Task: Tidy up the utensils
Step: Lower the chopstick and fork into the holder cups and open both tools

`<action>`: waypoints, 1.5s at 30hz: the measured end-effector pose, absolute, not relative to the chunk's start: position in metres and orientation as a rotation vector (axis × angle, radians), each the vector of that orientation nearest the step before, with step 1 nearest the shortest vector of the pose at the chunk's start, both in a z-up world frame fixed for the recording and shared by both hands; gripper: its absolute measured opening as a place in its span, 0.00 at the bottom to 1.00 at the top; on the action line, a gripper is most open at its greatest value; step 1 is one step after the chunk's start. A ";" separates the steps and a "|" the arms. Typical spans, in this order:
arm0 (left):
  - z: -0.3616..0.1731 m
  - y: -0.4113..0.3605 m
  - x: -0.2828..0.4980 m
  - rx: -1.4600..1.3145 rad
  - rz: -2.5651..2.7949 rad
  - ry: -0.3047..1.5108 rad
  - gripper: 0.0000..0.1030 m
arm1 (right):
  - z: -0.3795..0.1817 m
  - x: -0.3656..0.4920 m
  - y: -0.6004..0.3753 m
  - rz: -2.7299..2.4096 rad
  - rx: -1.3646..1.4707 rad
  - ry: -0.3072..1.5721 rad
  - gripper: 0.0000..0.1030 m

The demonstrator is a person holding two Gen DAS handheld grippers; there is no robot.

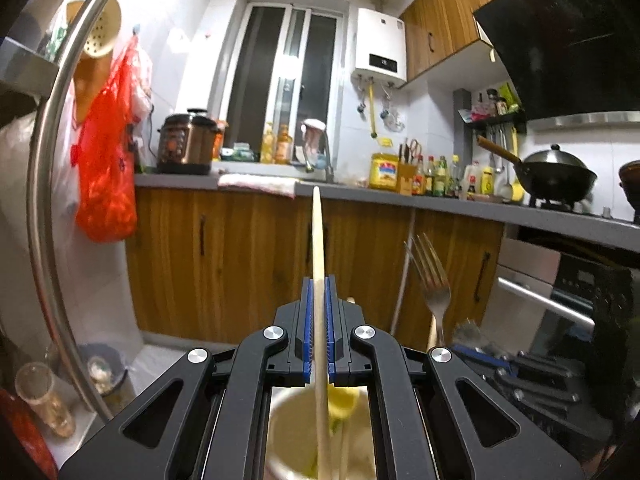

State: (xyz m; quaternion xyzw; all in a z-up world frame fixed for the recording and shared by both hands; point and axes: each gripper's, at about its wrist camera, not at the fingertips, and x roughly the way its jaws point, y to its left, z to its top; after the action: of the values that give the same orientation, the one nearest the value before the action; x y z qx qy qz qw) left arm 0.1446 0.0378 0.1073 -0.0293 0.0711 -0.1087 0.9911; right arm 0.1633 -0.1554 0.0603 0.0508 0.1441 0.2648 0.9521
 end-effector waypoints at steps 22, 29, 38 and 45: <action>0.083 0.047 0.129 -0.007 -0.271 0.421 0.06 | 0.047 0.158 -0.155 0.560 0.066 0.503 0.02; 0.084 0.047 0.129 -0.023 -0.272 0.422 0.10 | 0.049 0.168 -0.152 0.554 0.093 0.548 0.02; 0.085 0.049 0.125 -0.037 -0.275 0.418 0.16 | 0.051 0.177 -0.149 0.541 0.114 0.598 0.02; 0.088 0.047 0.118 -0.030 -0.274 0.407 0.30 | 0.054 0.172 -0.154 0.544 0.131 0.584 0.13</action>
State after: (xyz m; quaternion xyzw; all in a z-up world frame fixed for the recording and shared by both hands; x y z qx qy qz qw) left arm 0.1179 0.0473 0.0879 -0.0147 0.2013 -0.1355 0.9700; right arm 0.1720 -0.1535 0.0536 0.0637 0.2843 0.2647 0.9193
